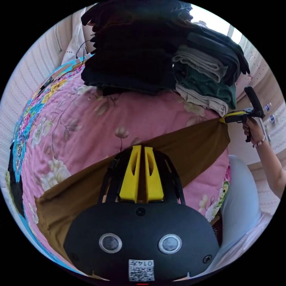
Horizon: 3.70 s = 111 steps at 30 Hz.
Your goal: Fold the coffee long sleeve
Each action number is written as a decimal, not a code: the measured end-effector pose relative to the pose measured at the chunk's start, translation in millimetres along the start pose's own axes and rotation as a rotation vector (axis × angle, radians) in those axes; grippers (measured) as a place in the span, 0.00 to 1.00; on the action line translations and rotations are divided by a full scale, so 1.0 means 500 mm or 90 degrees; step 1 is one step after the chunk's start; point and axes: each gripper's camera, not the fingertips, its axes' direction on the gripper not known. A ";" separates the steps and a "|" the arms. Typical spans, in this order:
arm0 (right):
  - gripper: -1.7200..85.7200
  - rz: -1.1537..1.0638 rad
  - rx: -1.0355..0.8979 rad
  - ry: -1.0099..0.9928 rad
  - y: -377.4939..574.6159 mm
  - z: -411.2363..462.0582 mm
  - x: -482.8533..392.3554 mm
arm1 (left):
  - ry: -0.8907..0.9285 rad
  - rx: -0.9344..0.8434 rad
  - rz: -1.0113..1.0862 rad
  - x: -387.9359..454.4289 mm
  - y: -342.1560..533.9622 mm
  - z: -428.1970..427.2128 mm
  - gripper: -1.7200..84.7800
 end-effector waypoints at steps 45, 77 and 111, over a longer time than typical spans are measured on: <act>0.08 -0.460 -0.114 0.030 -0.415 0.833 -0.967 | -0.263 0.109 -0.514 -0.579 1.113 -1.038 0.08; 0.03 -0.566 -0.161 0.029 0.109 1.051 -1.032 | -0.187 0.163 -0.771 -0.193 1.611 -1.521 0.10; 0.02 -1.069 -0.319 -0.062 0.664 1.546 -1.886 | -0.417 0.307 -0.957 -0.100 2.054 -1.660 0.01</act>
